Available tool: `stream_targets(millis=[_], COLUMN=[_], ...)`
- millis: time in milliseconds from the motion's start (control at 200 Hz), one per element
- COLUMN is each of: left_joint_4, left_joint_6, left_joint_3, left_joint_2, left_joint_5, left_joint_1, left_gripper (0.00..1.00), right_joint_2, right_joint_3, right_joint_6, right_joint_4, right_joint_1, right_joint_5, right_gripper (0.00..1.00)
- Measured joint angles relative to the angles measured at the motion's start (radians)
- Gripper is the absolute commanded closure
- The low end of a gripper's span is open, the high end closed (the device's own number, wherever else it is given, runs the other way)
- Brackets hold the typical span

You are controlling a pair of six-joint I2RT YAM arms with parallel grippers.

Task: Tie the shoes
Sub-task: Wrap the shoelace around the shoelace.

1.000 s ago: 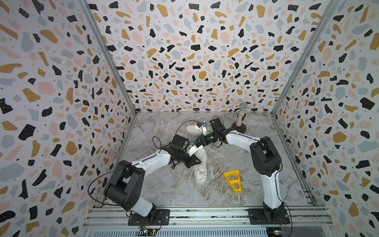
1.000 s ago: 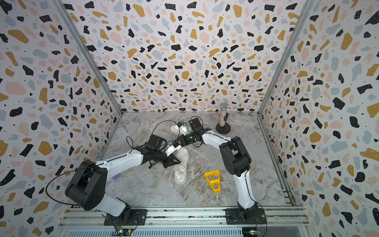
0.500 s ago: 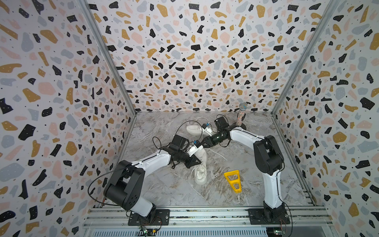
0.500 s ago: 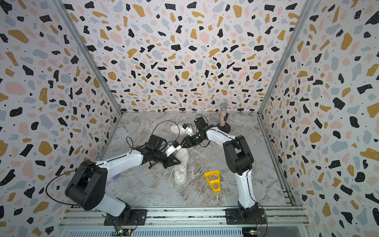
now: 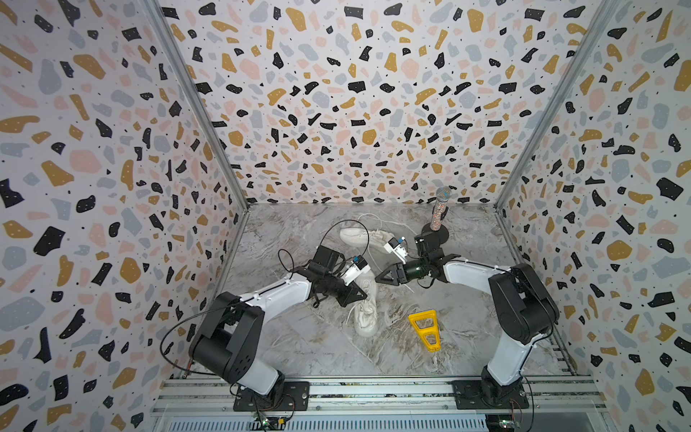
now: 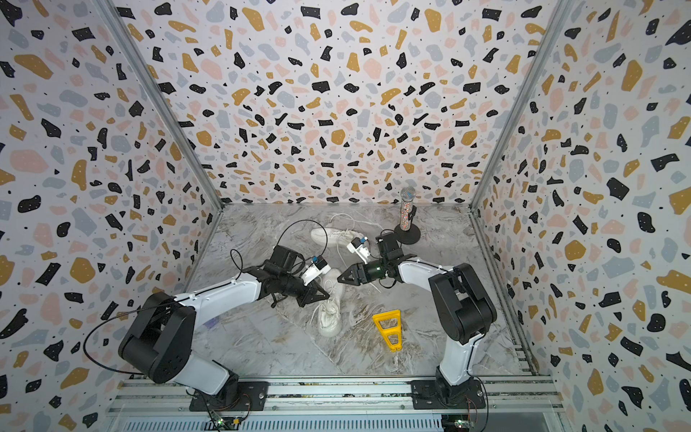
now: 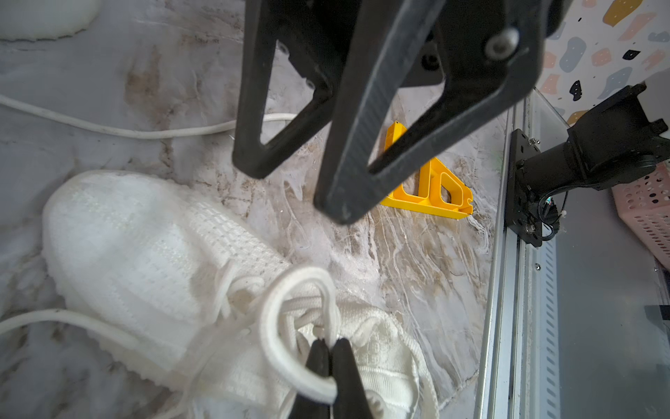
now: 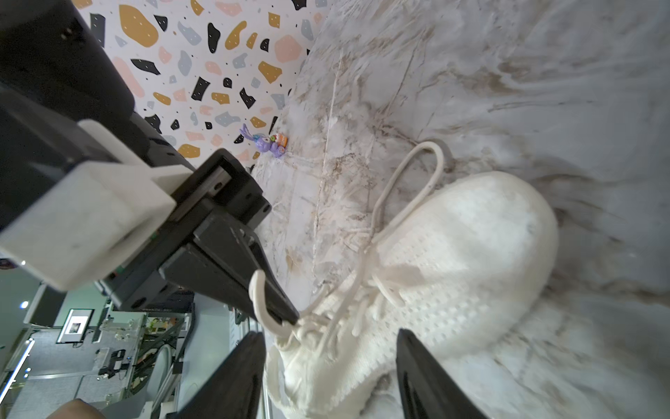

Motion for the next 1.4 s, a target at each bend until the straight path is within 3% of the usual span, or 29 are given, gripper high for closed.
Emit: stream_targets(millis=[300, 661, 941, 1136, 1302, 1402], left_joint_4=[0.000, 0.000, 0.000, 0.000, -0.002, -0.009], left_joint_6=[0.000, -0.002, -0.004, -0.005, -0.008, -0.008], left_joint_3=[0.000, 0.000, 0.000, 0.000, 0.000, 0.000], left_joint_2=[0.000, 0.000, 0.000, 0.000, 0.000, 0.000], left_joint_5=[-0.002, -0.015, -0.021, -0.023, -0.025, -0.031], left_joint_1=[0.000, 0.000, 0.000, 0.000, 0.000, 0.000], left_gripper=[1.00, 1.00, 1.00, 1.00, 1.00, 0.78], right_joint_2=[0.043, 0.058, 0.058, 0.058, 0.058, 0.058], right_joint_3=[-0.020, -0.063, -0.069, -0.069, -0.068, -0.068], right_joint_6=[0.180, 0.259, 0.294, 0.322, 0.314, 0.298], right_joint_4=[0.234, 0.330, 0.375, 0.401, 0.395, 0.379], right_joint_1=[0.059, 0.079, 0.094, 0.095, 0.095, 0.095], right_joint_5=[-0.005, -0.024, -0.040, -0.052, -0.058, -0.057], right_gripper=[0.46, 0.57, 0.75, 1.00, 1.00, 1.00])
